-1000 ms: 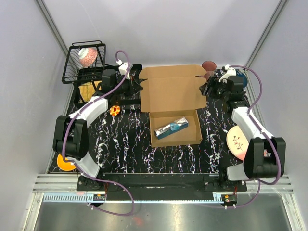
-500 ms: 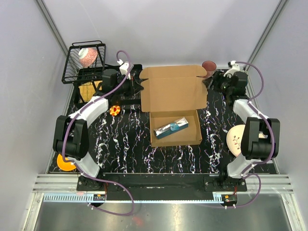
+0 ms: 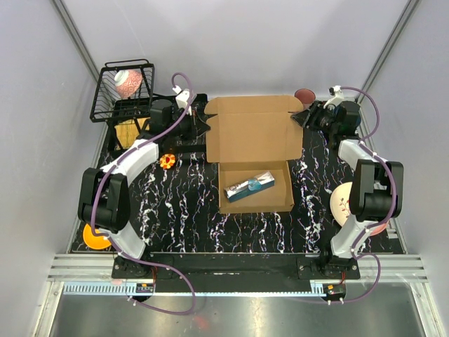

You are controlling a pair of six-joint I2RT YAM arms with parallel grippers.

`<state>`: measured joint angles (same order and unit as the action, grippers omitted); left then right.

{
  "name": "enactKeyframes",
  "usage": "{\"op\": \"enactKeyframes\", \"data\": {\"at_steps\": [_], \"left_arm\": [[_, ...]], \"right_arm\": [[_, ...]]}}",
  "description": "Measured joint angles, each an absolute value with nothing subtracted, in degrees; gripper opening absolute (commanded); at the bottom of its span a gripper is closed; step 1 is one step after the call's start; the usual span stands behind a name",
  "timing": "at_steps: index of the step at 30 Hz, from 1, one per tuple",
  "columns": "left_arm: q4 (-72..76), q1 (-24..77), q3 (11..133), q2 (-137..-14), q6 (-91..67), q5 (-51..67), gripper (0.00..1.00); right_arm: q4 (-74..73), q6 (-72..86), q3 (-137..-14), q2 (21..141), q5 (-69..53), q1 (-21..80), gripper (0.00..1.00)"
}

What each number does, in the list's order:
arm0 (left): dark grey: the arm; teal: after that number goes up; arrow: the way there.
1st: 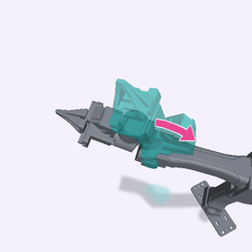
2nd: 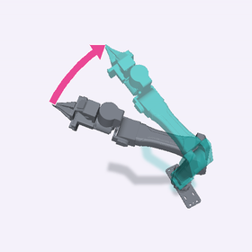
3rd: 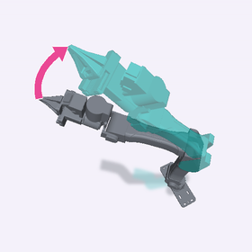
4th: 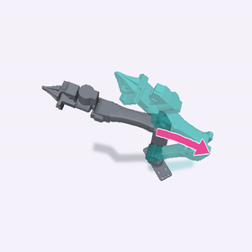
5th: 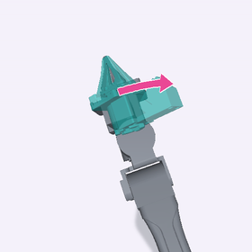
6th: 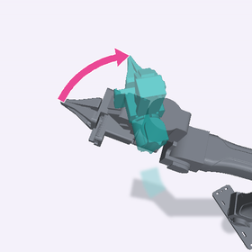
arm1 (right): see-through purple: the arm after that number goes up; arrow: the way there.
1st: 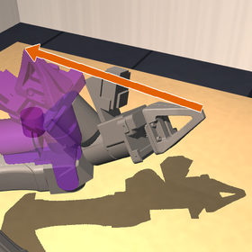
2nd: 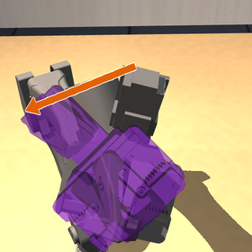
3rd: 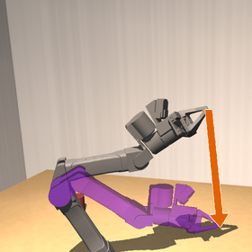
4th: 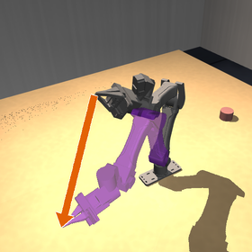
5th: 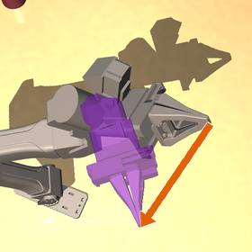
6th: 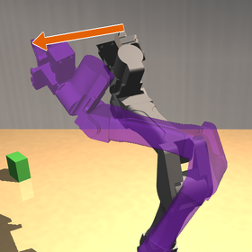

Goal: Fold the paper box

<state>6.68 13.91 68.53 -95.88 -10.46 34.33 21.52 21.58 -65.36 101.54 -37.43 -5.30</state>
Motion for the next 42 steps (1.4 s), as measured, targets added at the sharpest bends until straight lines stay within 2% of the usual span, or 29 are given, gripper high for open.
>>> {"op": "enactKeyframes", "data": {"at_steps": [1, 4, 12, 17, 28, 42], "left_arm": [[6.61, 13.93, 68.55, -95.88, -10.44, 34.33, 0.00], [6.52, 13.93, 68.64, -96.07, -10.41, 34.33, 0.00], [6.02, 13.93, 68.88, -96.29, -10.87, 32.95, 0.00], [7.53, 14.09, 67.53, -95.50, -12.60, 29.56, 0.00], [17.34, 14.94, 54.94, -84.93, -17.91, 21.65, 0.00], [40.05, 24.95, 34.52, -74.87, -22.24, 2.90, 0.00]], "right_arm": [[21.61, 21.71, -65.36, 101.54, -37.78, -5.28, 0.46], [21.54, 21.85, -65.36, 101.56, -38.37, -5.13, 0.38], [19.42, 20.18, -64.95, 100.33, -34.98, -2.20, 0.25], [17.89, 18.44, -59.53, 92.58, -28.91, 1.08, 0.17], [16.25, 17.45, -49.80, 78.37, -19.57, 7.75, 0.01], [13.02, 18.39, -44.53, 71.20, 2.96, 18.68, 0.00]]}}
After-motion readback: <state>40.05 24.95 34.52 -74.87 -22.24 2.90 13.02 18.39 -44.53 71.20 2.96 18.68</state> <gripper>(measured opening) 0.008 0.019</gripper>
